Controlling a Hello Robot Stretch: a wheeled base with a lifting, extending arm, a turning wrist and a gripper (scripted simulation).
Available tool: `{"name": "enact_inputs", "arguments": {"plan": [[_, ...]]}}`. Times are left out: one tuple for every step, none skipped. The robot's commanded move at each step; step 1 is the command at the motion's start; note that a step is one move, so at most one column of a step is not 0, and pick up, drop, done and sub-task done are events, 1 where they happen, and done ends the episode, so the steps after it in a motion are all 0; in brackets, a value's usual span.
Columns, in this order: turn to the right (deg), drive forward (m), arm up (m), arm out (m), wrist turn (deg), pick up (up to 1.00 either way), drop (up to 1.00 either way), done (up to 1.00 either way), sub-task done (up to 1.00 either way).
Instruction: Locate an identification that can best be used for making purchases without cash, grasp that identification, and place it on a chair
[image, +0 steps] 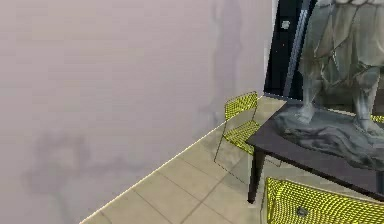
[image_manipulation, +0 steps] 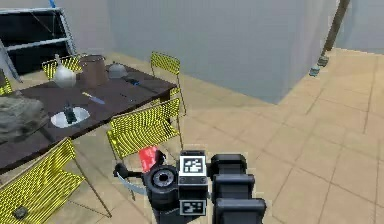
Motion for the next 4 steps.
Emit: {"name": "enact_inputs", "arguments": {"plan": [[-12.0, 0.0, 0.0, 0.0, 0.0, 0.0, 0.0, 0.0, 0.0], [0.0, 0.75, 0.0, 0.0, 0.0, 0.0, 0.0, 0.0, 0.0], [45.0, 0.0, 0.0, 0.0, 0.0, 0.0, 0.0, 0.0, 0.0], [6.0, 0.0, 0.0, 0.0, 0.0, 0.0, 0.0, 0.0, 0.0]]}}
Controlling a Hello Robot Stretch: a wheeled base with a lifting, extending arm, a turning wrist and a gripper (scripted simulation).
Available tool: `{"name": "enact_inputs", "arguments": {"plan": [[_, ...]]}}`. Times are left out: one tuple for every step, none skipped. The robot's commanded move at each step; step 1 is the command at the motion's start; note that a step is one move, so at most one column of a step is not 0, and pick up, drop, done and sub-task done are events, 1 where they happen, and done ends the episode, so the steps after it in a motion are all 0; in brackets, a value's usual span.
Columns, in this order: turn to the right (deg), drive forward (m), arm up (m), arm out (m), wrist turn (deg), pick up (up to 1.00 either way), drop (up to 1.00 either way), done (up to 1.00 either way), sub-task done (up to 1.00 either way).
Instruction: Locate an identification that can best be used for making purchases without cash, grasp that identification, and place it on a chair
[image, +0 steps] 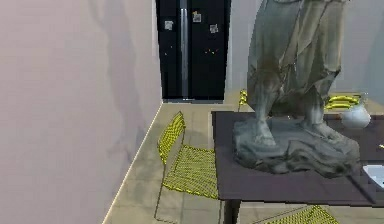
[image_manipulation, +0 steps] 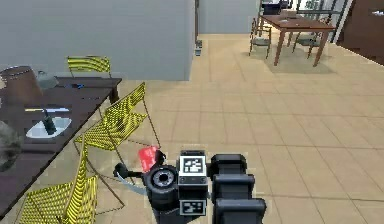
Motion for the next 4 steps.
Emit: {"name": "enact_inputs", "arguments": {"plan": [[3.0, 0.0, 0.0, 0.0, 0.0, 0.0, 0.0, 0.0, 0.0], [-45.0, 0.0, 0.0, 0.0, 0.0, 0.0, 0.0, 0.0, 0.0], [-3.0, 0.0, 0.0, 0.0, 0.0, 0.0, 0.0, 0.0, 0.0], [0.0, 0.0, 0.0, 0.42, 0.0, 0.0, 0.0, 0.0, 0.0]]}}
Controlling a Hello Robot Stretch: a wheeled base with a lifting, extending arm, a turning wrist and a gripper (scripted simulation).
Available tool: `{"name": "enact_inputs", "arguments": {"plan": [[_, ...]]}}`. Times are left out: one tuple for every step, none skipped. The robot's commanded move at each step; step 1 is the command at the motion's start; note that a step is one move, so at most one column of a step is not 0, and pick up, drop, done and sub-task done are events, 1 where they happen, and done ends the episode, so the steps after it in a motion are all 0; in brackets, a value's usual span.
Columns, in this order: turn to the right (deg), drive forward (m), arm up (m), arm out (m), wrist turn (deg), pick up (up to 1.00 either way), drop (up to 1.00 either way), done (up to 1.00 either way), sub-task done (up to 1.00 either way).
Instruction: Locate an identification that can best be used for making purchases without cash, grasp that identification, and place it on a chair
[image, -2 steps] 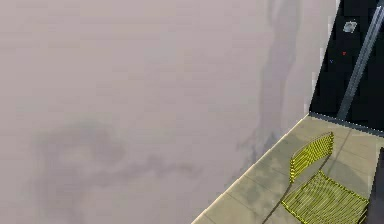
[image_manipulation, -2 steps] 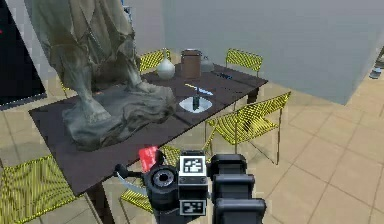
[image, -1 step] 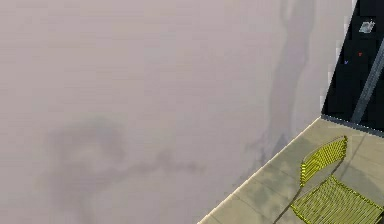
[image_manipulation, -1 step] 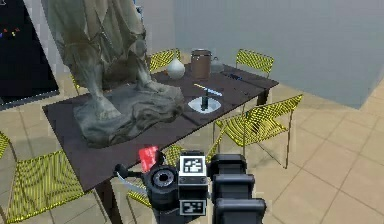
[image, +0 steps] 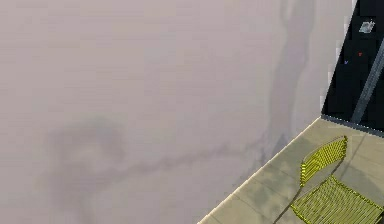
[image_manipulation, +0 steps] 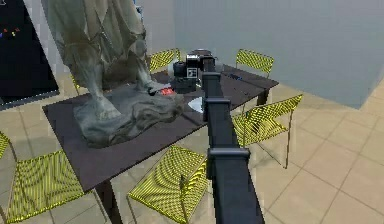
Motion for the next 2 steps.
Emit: {"name": "enact_inputs", "arguments": {"plan": [[0.0, 0.0, 0.0, 0.0, 18.0, 0.0, 0.0, 0.0, 0.0], [0.0, 0.0, -0.32, 0.0, 0.0, 0.0, 0.0, 0.0, 0.0]]}}
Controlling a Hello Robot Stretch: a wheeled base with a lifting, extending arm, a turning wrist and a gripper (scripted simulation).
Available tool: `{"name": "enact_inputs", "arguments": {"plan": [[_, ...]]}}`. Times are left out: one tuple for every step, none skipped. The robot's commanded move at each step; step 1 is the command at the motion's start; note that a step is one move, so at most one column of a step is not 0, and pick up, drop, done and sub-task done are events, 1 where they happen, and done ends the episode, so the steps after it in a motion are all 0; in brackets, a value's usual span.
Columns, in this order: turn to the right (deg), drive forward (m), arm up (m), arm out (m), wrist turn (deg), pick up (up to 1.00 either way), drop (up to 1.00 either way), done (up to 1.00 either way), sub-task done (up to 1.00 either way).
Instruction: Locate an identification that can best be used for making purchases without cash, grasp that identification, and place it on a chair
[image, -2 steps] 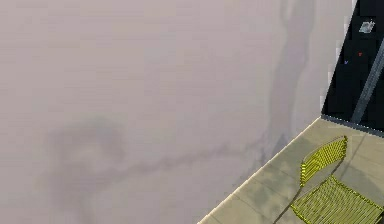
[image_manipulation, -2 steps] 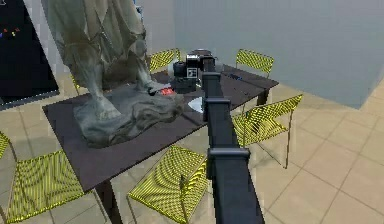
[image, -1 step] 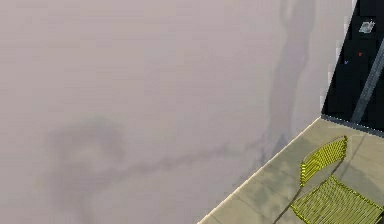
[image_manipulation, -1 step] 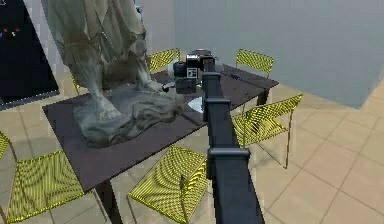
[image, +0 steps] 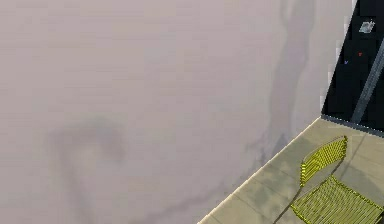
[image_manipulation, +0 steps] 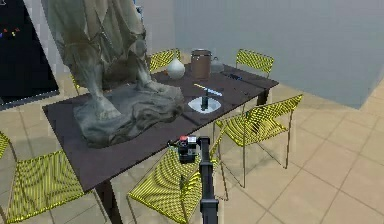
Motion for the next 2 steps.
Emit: {"name": "enact_inputs", "arguments": {"plan": [[0.0, 0.0, -0.32, 0.0, 0.0, 0.0, 0.0, 0.0, 0.0], [0.0, 0.0, 0.0, 0.0, 0.0, 0.0, 1.0, 0.0, 0.0]]}}
